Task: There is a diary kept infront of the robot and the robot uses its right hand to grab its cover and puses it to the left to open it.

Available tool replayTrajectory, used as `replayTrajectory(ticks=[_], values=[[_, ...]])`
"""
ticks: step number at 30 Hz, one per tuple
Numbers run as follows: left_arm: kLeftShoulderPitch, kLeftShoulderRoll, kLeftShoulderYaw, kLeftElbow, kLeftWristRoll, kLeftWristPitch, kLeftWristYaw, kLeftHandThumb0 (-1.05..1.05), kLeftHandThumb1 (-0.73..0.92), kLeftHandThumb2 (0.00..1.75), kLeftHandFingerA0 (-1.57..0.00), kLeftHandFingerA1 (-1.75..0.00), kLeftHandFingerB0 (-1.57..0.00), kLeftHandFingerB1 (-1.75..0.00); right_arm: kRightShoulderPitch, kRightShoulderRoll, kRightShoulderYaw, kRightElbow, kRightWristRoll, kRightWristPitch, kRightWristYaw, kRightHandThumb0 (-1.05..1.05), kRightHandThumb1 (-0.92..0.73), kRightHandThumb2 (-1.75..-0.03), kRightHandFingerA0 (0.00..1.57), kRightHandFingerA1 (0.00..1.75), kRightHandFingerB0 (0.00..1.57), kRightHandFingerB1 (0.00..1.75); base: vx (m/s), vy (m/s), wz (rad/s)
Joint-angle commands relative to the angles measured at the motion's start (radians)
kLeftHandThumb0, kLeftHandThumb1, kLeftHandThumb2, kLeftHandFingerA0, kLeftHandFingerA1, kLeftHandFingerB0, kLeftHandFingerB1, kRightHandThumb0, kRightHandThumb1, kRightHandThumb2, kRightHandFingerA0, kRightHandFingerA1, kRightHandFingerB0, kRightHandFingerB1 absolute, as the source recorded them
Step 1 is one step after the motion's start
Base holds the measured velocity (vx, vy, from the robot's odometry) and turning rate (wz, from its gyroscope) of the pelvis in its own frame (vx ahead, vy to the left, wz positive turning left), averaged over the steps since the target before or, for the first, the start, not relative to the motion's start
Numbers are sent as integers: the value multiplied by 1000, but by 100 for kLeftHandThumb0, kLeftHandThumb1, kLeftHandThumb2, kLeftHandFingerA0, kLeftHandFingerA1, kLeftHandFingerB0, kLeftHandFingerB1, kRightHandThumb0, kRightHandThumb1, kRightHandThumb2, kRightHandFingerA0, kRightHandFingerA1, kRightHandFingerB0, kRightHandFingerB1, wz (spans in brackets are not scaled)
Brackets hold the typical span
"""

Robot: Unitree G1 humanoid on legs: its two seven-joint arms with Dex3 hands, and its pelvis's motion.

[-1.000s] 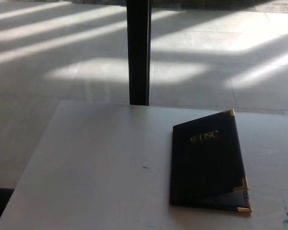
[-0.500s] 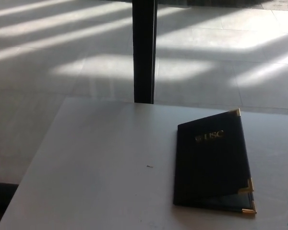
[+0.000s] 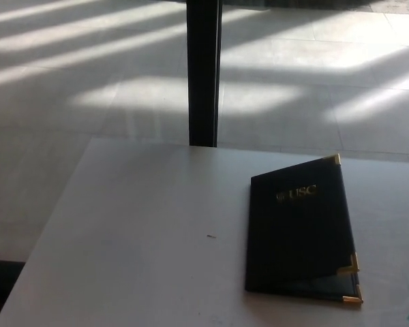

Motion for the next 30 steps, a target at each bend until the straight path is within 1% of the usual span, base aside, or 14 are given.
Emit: replayTrajectory(ticks=[1,6,7,9,10,11,18,20,21,24,25,26,28,30], values=[[16,12,-1,-14,-27,25,17,-62,83,64,-42,-48,-37,-44,2,42,-49,40,169,151,-65,-105,-75,-128,12,66,0,40,0,0,0],[9,21,-3,12,-32,13,8,-62,84,64,-40,-46,-36,-44,-15,65,-83,110,214,131,-50,-105,-68,-122,3,58,2,41,0,0,0],[5,24,0,19,-35,15,10,-61,84,64,-40,-46,-37,-44,-13,76,-93,117,233,128,-40,-105,-92,-81,0,68,0,48,0,0,0],[4,19,-5,24,-33,4,7,-61,84,64,-40,-46,-36,-44,-8,99,-97,112,244,118,-47,-105,-68,-122,3,58,2,42,0,0,0],[4,18,-3,24,-39,4,3,-61,84,64,-39,-47,-36,-44,-5,106,-98,120,249,115,-38,-105,-92,-84,0,65,0,44,0,0,0],[8,17,-5,16,-41,9,1,-61,85,64,-39,-47,-34,-43,5,129,-93,127,256,106,-21,-105,-68,-124,1,46,2,29,0,0,0],[23,6,-12,-28,-56,25,15,-60,85,64,-39,-47,-36,-44,17,218,-47,129,271,71,16,-105,-70,-129,10,53,0,29,0,0,0],[17,11,-13,-11,-57,24,15,-59,85,65,-39,-46,-35,-43,24,243,-26,116,277,73,28,-105,-67,-120,2,62,4,42,0,0,0],[17,12,-14,-9,-57,23,15,-59,85,64,-40,-46,-36,-43,29,251,-16,109,278,73,37,-105,-92,-75,2,67,0,46,0,0,0],[24,15,-27,-15,-45,16,19,-62,84,64,-42,-47,-36,-43,31,275,23,94,271,67,24,-105,-92,-79,9,67,4,50,0,0,0],[17,19,-24,-4,-53,19,16,-61,85,64,-41,-46,-36,-43,26,286,50,86,256,74,10,-105,-69,-122,13,64,9,52,0,0,0],[14,21,-24,4,-51,13,17,-62,84,64,-42,-47,-37,-43,24,287,63,89,252,71,14,-105,-92,-77,14,66,11,53,0,0,0],[11,24,-25,14,-50,10,19,-61,84,64,-42,-46,-38,-43,25,290,97,92,242,67,26,-105,-92,-78,14,71,12,56,0,0,0],[15,21,-29,4,-47,12,29,-62,83,64,-44,-46,-39,-43,30,298,124,86,242,69,17,-105,-68,-119,17,67,10,56,0,0,0]])
